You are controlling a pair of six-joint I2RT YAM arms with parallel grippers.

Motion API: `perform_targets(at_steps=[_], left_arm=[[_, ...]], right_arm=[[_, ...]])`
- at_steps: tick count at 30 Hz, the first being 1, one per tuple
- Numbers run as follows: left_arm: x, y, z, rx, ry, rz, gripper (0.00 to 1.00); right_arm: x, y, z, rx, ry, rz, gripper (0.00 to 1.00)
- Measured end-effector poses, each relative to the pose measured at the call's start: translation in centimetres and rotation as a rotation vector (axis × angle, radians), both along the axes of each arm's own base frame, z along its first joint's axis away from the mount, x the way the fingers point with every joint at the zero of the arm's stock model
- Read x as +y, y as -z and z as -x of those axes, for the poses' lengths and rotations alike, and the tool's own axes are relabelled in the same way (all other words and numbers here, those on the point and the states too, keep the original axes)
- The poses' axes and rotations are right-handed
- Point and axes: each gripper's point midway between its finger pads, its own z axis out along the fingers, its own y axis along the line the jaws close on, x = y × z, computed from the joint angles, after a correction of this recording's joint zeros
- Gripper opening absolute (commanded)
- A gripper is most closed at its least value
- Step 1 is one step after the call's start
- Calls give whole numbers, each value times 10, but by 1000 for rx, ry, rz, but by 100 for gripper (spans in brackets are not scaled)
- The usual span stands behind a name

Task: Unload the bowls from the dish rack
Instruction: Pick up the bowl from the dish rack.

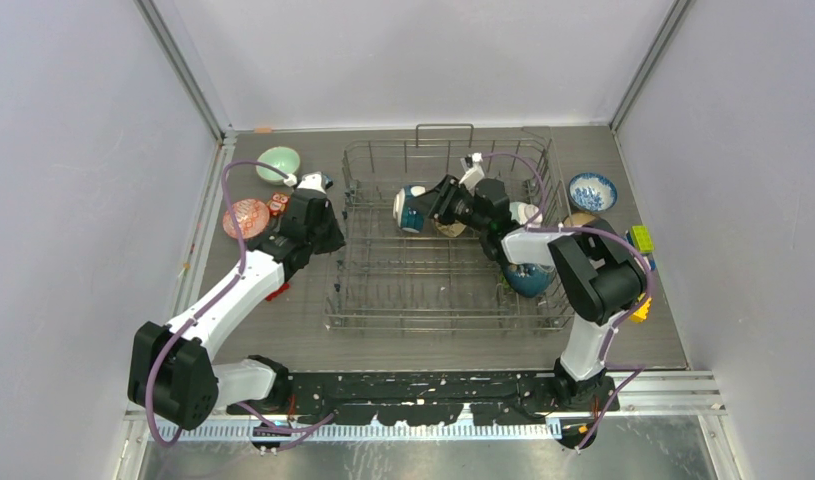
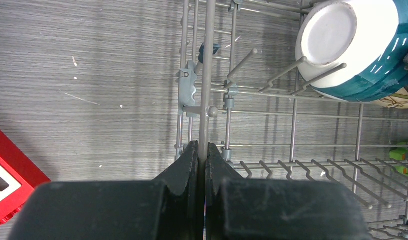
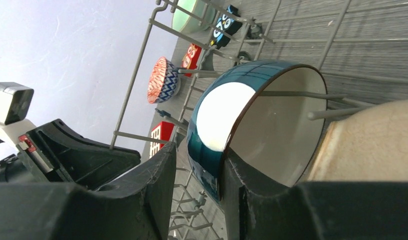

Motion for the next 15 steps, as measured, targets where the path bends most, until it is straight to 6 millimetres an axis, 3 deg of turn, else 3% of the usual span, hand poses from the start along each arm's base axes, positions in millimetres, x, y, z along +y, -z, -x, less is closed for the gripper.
perform_targets(at_steps=[6,10,11,13,15], left_arm=[[0,0,0,0,0,0,0],[0,0,0,1,0,1,0],[0,0,0,1,1,1,0],[0,1,0,3,1,1,0],[0,1,0,3,0,1,0]], right_arm=[[8,-2,-1,30,-52,-69,39],[10,-1,-2,58,-75,-102,23],[10,-1,-3,62,-79,-105,9],[11,-2,-3,79,-88,-123,2],[11,-3,-4,90,-88,-131,1]])
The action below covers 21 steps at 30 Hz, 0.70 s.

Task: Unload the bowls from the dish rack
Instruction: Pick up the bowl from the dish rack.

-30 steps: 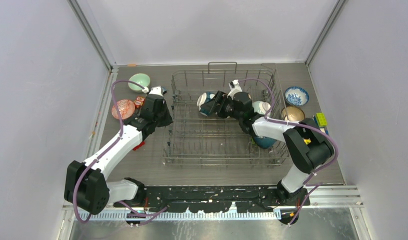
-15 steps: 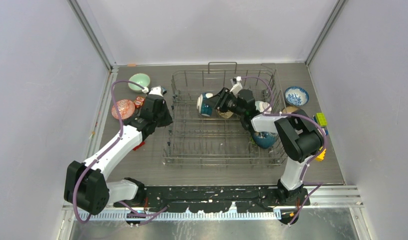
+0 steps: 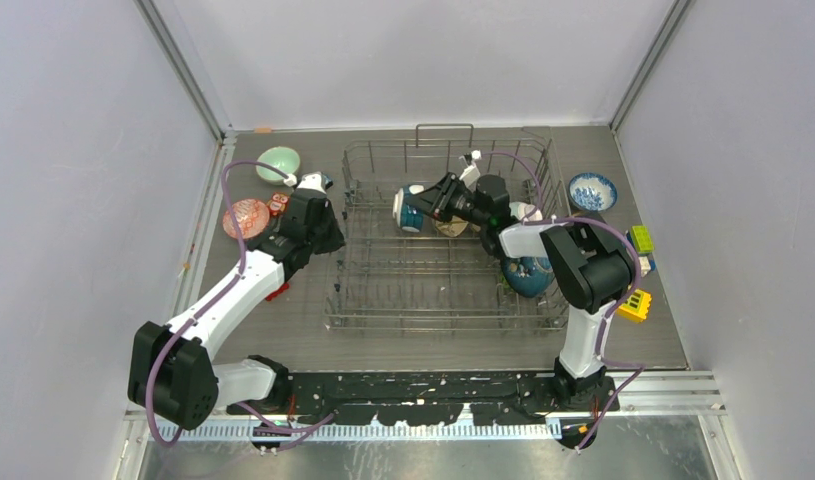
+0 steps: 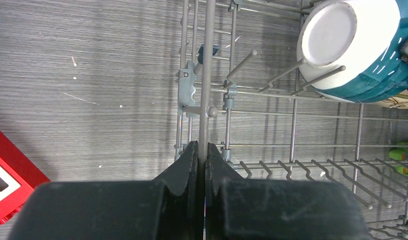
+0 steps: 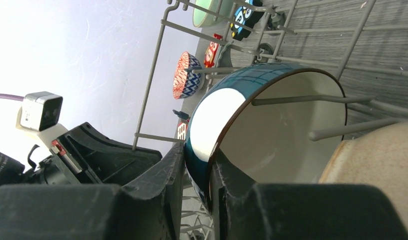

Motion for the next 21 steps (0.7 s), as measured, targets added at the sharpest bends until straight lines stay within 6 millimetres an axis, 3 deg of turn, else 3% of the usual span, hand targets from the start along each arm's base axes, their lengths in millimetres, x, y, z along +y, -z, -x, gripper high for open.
perform_targets(at_steps=[9,21], left_arm=[[0,5,-1,15,-4,-8,0],[-3,0,-10,-17,-27,22,0]], right_arm=[[-12,-11,-11,127,45,-109,1],[-14,-23,-33,223,70,-212,1]])
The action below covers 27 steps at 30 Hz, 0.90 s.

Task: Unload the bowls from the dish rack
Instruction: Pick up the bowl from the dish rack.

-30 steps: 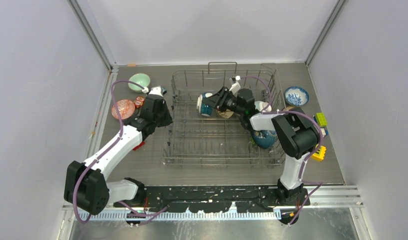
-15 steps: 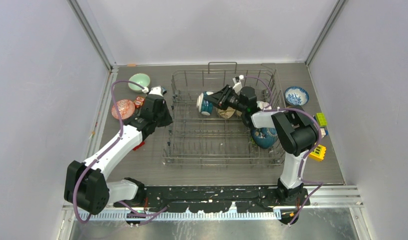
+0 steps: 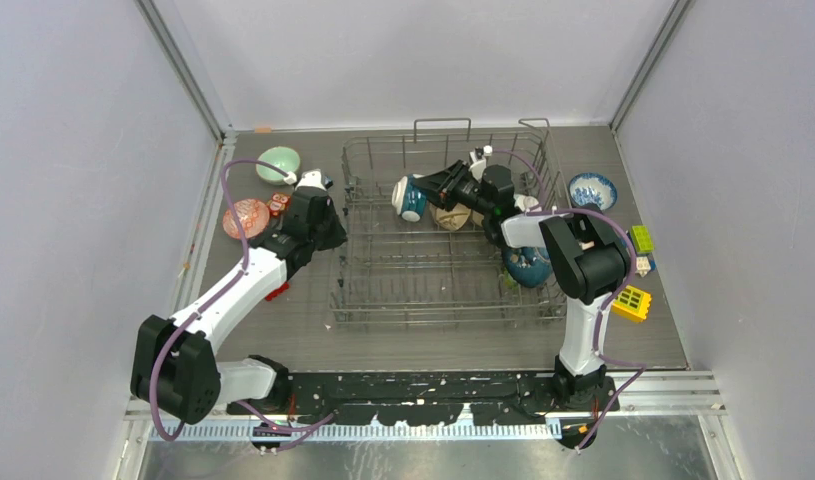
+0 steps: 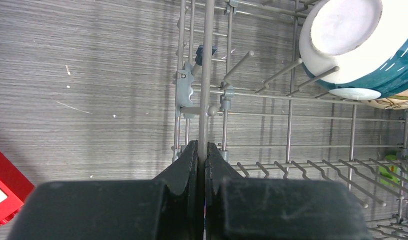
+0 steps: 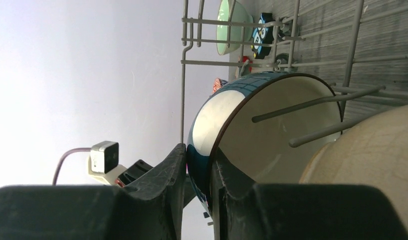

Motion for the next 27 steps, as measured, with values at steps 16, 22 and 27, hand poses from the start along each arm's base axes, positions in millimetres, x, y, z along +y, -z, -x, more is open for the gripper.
perform_targets(at_steps=[16,22,27], left_arm=[[-1,0,-2,-2,-11,12,0],[-1,-1,-2,-3,-10,13,0],[-1,-2,1,2,-9,15,0]], right_arm=[[-9,-158,10,-340,-50,-307,1],[-8,-166,17,-367,-73,-297,1],[-2,-161,21,-345,-86,-224,1]])
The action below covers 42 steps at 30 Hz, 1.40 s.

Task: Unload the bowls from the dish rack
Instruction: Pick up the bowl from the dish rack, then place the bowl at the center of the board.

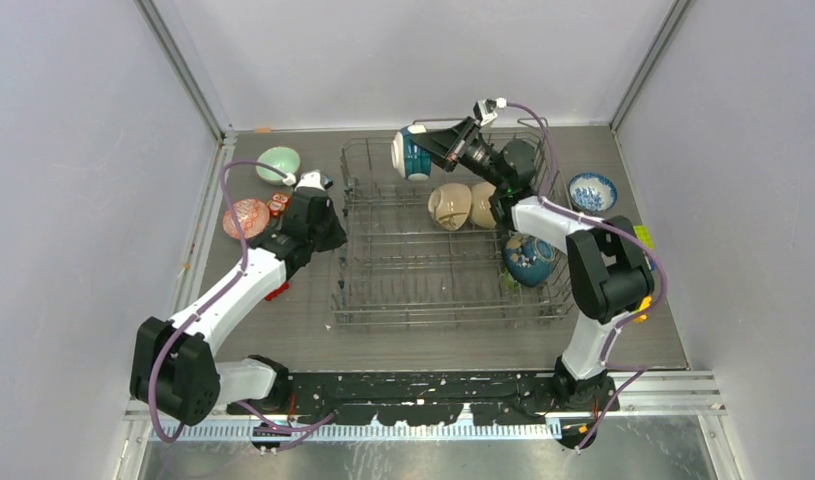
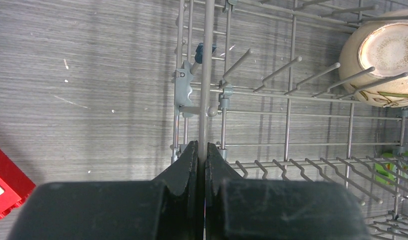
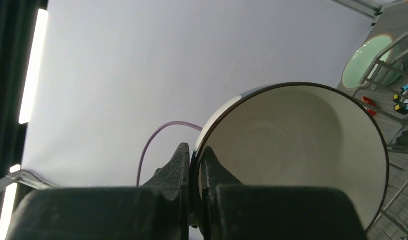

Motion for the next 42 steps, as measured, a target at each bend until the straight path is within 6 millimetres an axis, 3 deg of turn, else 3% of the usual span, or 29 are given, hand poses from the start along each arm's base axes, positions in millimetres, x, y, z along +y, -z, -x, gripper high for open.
perform_targets(at_steps=[2,4,10,16,20,28,36,39,42], left_arm=[[0,0,3,9,1,2,1],[1,0,9,25,0,4,9],[11,-4,32,72,-15,3,50],[22,-36,51,16,-22,23,68],[19,-57,55,-27,-4,61,71],[19,-77,61,-59,8,82,72],[20,-123,74,-230,48,145,81],[9,-140,77,-290,117,192,82],[-6,-149,81,-312,207,229,82]], right_arm=[[1,-6,6,-13,6,38,1],[1,-17,18,-47,15,85,1],[-4,-56,66,-211,62,239,1],[6,-58,106,-320,79,465,1],[9,-41,126,-339,55,615,1],[-4,-10,149,-392,56,891,1],[-24,-7,222,-635,63,1095,1],[-31,-8,239,-723,82,1165,1],[-30,5,251,-809,72,1273,1]])
